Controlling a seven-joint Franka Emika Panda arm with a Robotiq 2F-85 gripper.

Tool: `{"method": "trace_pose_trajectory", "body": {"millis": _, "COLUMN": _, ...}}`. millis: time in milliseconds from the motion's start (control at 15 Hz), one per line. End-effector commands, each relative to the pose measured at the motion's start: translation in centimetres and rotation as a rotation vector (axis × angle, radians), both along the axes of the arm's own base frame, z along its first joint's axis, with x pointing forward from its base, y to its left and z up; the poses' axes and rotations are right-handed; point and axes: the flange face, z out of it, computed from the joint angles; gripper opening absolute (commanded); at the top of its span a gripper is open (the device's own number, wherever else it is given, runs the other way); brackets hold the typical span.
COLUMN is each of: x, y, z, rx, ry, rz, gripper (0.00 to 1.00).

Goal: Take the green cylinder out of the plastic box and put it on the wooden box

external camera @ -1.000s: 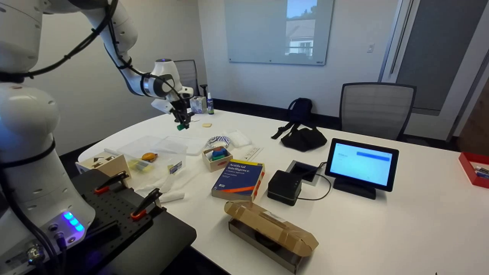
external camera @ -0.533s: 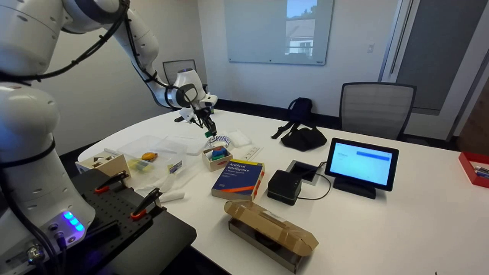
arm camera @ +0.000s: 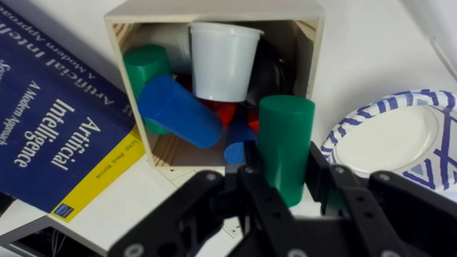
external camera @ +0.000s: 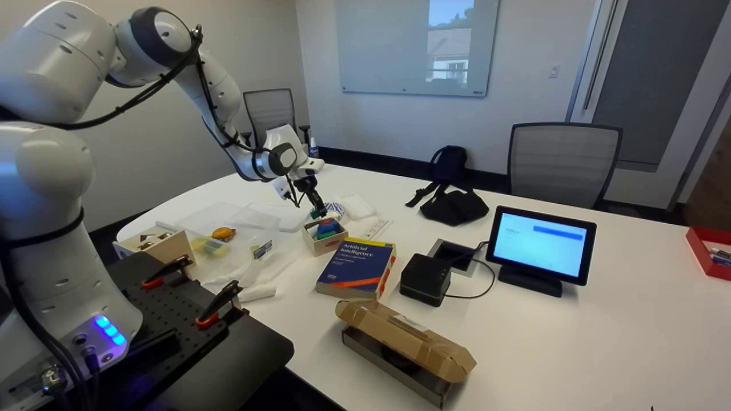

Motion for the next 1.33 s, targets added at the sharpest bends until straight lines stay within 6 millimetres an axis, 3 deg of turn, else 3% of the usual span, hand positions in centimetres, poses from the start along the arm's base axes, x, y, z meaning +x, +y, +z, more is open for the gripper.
{"method": "trace_pose_trajectory", "body": {"millis": 0, "x": 1.0, "y": 0.5, "z": -1.0, "rx": -0.037, "ry": 0.017, "rz": -0.035, "gripper": 0.09}}
{"method": "trace_pose_trajectory", "body": {"millis": 67, "x": 1.0, "y": 0.6, "z": -1.4, "rx": -0.044, "ry": 0.022, "rz": -0.034, "gripper": 0.09}}
{"method": "trace_pose_trajectory", "body": {"millis": 133, "x": 1.0, "y": 0.7, "z": -1.6, "rx": -0.046, "ry": 0.022, "rz": -0.039, "gripper": 0.59}}
{"method": "trace_pose_trajectory", "body": {"millis": 267, "x": 1.0, "y": 1.0, "z": -1.6, "rx": -0.038, "ry": 0.02, "rz": -0.035, "gripper": 0.66}}
{"method": "trace_pose_trajectory", "body": {"millis": 533, "x": 1.4, "y": 1.2, "z": 0.3, "rx": -0.018, "ry": 0.01, "rz": -0.026, "gripper": 0.97}}
{"method": "trace_pose_trajectory", "body": {"millis": 867, "x": -1.2, "y": 3.2, "z": 7.7, "rx": 0.054, "ry": 0.059, "rz": 0.169, "gripper": 1.0}}
{"method": "trace_pose_trajectory", "body": {"millis": 1267, "x": -6.5, "y": 2.3, "z": 16.4, "rx": 0.115, "ry": 0.083, "rz": 0.384, "gripper": 1.0}}
